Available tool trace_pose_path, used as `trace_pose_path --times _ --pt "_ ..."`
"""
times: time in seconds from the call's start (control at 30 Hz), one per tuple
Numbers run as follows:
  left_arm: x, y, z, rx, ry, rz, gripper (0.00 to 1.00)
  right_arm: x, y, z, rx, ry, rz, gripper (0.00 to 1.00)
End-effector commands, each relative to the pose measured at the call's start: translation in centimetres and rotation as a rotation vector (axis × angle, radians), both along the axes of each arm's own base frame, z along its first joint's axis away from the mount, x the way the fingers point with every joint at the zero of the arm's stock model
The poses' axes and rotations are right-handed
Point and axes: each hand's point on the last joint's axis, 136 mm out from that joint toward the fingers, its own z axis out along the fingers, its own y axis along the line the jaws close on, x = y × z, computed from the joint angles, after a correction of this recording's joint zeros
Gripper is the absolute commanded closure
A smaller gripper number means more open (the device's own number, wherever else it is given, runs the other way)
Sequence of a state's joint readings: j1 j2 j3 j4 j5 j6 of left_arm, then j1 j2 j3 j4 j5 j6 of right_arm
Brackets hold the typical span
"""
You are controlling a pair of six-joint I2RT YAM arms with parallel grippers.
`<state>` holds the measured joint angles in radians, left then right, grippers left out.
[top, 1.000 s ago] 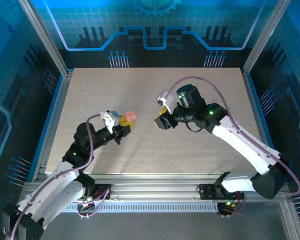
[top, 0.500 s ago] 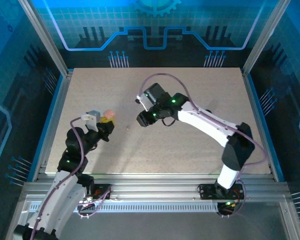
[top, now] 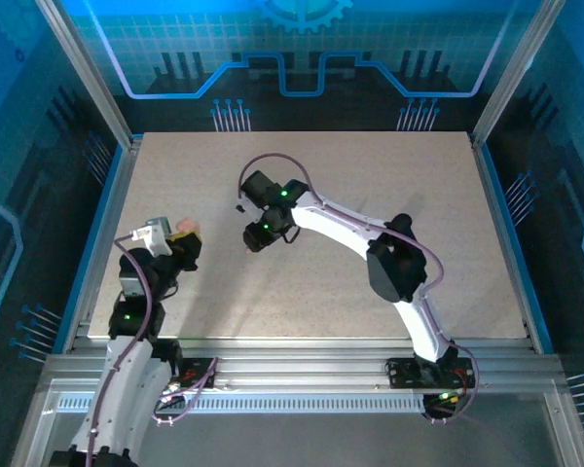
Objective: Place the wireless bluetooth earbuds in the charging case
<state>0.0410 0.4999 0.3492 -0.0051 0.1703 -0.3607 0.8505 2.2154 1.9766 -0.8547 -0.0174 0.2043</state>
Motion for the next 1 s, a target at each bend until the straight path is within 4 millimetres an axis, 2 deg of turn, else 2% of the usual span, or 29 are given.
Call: trace_pose_path --times 0.0,0.07,0.1,0.17,0.3,0.43,0.73,0.97 --pt "-0.2 0.6 -0.9 -0.039 0.037 0.028 0.82 -0.2 1.0 -1.4 -0.030 0.023 0.035 0.52" --pt "-0.2 0.8 -1.1 -0.041 0.042 0.033 0.81 0.1 1.7 -1.5 -0.010 0.030 0.042 0.52" --pt "-0.2 0.8 -1.1 -0.043 0.044 0.035 0.81 0.1 2.0 -2.7 -0.018 0.048 0.046 0.52" --pt "-0.2 0.9 -1.2 -0.043 0.045 0.038 0.81 0.3 2.5 -3.4 -0.010 0.062 0.051 0.51" --pt "-0.2 1.0 -1.2 -0.048 0.045 0.044 0.81 0.0 4.3 -4.0 0.055 0.086 0.114 0.52" --pt "-0.2 1.1 -1.1 -0.050 0.042 0.045 0.82 0.0 5.3 -4.4 0.085 0.092 0.152 0.53" --pt "-0.4 1.0 -0.8 -0.055 0.035 0.041 0.81 0.3 6.5 -5.5 0.120 0.094 0.198 0.55" --pt "-0.4 1.0 -0.9 -0.055 0.034 0.041 0.81 0.6 5.4 -6.7 0.067 0.103 0.193 0.56"
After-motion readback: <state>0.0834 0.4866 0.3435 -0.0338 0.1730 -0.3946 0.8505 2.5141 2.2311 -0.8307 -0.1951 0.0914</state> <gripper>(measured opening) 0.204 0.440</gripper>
